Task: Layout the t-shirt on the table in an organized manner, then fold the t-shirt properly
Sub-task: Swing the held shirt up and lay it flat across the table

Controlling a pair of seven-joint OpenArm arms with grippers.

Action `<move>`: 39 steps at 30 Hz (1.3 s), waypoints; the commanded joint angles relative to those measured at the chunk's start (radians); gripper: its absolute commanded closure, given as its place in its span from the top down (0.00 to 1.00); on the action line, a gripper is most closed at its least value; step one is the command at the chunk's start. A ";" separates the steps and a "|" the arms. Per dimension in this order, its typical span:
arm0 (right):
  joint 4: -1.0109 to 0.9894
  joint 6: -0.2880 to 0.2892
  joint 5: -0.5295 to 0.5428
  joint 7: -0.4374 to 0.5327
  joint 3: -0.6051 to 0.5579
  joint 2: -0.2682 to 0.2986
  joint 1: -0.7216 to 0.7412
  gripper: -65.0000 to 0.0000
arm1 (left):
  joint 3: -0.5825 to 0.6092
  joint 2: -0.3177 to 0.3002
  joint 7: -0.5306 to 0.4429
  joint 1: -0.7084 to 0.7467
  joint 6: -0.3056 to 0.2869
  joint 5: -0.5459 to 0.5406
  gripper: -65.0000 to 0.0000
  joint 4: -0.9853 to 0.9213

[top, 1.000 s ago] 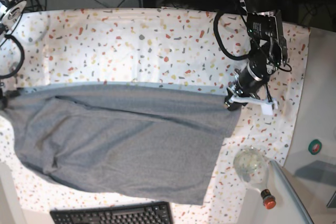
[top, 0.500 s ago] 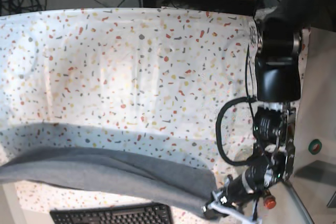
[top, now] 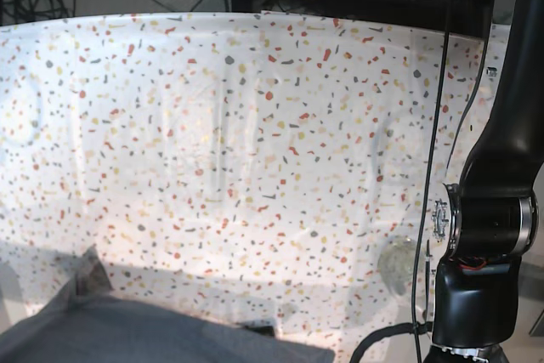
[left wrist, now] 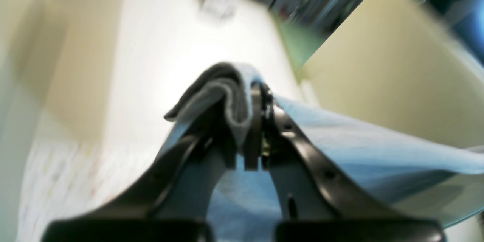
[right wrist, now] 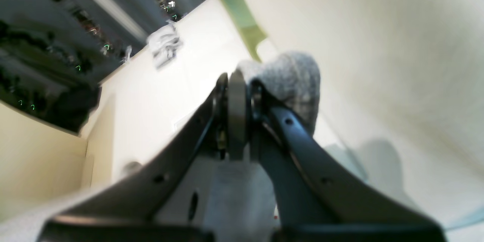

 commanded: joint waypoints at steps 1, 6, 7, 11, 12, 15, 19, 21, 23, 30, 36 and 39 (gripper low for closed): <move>0.052 0.004 0.004 -0.006 0.008 0.033 0.038 0.00 | -0.025 -0.009 -0.019 -0.036 0.001 -0.006 0.00 0.046; 0.303 0.004 0.006 -0.220 0.200 0.052 -0.178 0.00 | -0.134 -0.017 0.136 0.136 0.001 -0.003 0.00 0.269; 0.382 0.004 0.006 -0.264 0.266 0.047 -0.254 0.00 | -0.160 -0.017 0.165 0.196 0.001 0.002 0.00 0.338; 0.678 -0.001 0.006 -0.418 0.520 -0.013 -0.582 0.00 | -0.239 -0.043 0.260 0.469 0.001 -0.003 0.00 0.577; 0.730 -0.001 0.006 -0.431 0.583 -0.039 -0.665 0.00 | -0.247 -0.051 0.263 0.544 0.001 -0.004 0.00 0.609; 0.760 0.005 0.003 -0.428 0.723 -0.117 -0.878 0.00 | -0.261 -0.051 0.259 0.764 0.001 -0.001 0.00 0.677; 0.661 0.096 0.001 -0.316 0.763 -0.183 -1.081 0.00 | -0.262 -0.049 0.232 0.986 0.001 0.002 0.00 0.703; 0.572 0.137 0.001 -0.243 0.763 -0.198 -1.160 0.00 | -0.262 -0.049 0.173 1.098 0.001 0.002 0.00 0.698; 0.504 0.166 0.001 -0.195 0.766 -0.209 -1.217 0.00 | -0.261 -0.052 0.125 1.193 0.001 0.002 0.00 0.704; 0.461 0.257 0.001 -0.132 0.772 -0.235 -1.372 0.00 | -0.262 -0.078 0.073 1.400 0.001 0.003 0.00 0.793; 0.466 0.257 0.001 -0.131 0.769 -0.244 -1.426 0.00 | -0.262 -0.109 0.073 1.509 0.001 0.003 0.00 0.839; 0.477 0.257 0.001 -0.137 0.767 -0.244 -1.446 0.00 | -0.262 -0.129 0.073 1.551 0.001 0.003 0.00 0.841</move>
